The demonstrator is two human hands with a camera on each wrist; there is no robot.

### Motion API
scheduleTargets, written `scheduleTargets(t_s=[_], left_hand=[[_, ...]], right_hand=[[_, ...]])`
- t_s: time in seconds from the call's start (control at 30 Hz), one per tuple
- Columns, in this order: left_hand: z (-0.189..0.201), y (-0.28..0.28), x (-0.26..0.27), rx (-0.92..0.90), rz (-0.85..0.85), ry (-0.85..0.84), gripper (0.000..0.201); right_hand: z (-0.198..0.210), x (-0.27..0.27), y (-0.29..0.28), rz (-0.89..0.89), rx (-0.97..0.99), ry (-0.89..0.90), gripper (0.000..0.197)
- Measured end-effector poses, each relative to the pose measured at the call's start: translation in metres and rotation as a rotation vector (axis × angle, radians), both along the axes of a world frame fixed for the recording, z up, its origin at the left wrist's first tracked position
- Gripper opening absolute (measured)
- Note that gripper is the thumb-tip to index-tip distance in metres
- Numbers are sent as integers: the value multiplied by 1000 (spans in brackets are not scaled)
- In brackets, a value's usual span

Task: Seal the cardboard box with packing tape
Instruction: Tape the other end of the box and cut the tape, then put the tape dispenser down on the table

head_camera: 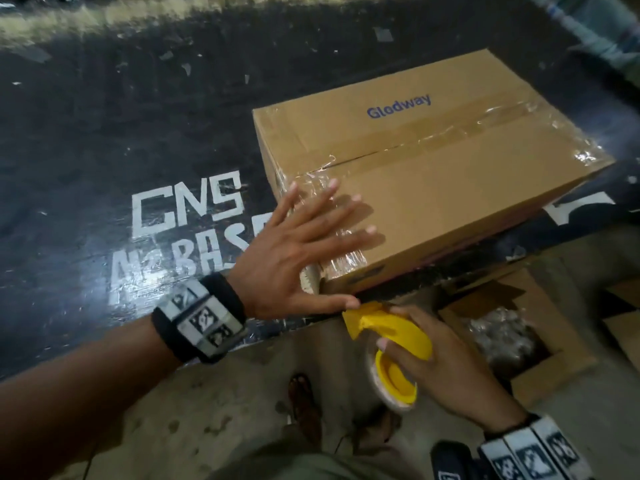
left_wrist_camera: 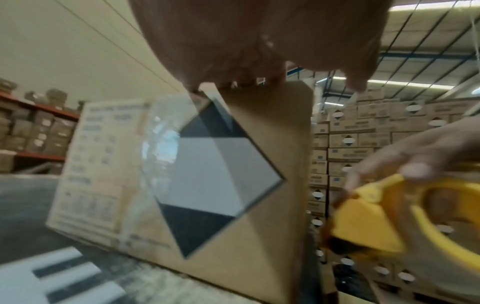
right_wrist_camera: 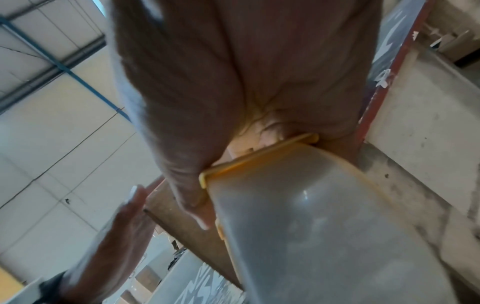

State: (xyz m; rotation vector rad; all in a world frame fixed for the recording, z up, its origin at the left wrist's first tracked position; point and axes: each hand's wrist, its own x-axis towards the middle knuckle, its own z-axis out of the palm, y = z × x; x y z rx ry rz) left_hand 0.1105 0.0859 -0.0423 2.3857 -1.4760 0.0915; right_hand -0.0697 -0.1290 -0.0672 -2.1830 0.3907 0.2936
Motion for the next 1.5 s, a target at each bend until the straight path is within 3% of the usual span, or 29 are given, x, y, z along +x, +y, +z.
scheduleTargets(t_s=[0.13,0.23,0.4,0.53,0.67,0.8,0.97,1.17,1.3,1.37,1.43,1.5], left_hand=[[-5,-4,-3,-43,56,-77,60],[-1,2,7,-14,69,-25,59],[14,1,7,20,181,87,65],[33,-33,-15,-59,243,153,57],[45,-100,-33,-102,208,169,54],[41,-167,-34,-47,269,134,57],[21,-217,-33,161,418,62,68],[19,-223,-36,211,461,30,60],[20,-225,-36,227,478,33,60],[20,-225,-35,225,476,36,60],[22,-224,-37,177,476,68,61],[28,-218,-39,63,513,146,62]], right_hand=[[-9,-3,-13,-37,72,-36,52],[-7,-15,-31,-102,190,-58,56],[-19,-34,-93,-330,171,-85,61],[-33,-34,-163,-623,85,-153,53],[-28,-17,-242,-742,76,-235,45],[-18,18,-315,-733,14,-258,43],[-54,81,-404,-548,-239,-237,47],[-79,134,-429,-364,-266,-199,33],[-83,146,-432,-337,-227,-172,31],[-77,146,-433,-321,-219,-141,39],[-64,143,-433,-337,-222,-142,68],[-43,140,-426,-360,-222,-250,77]])
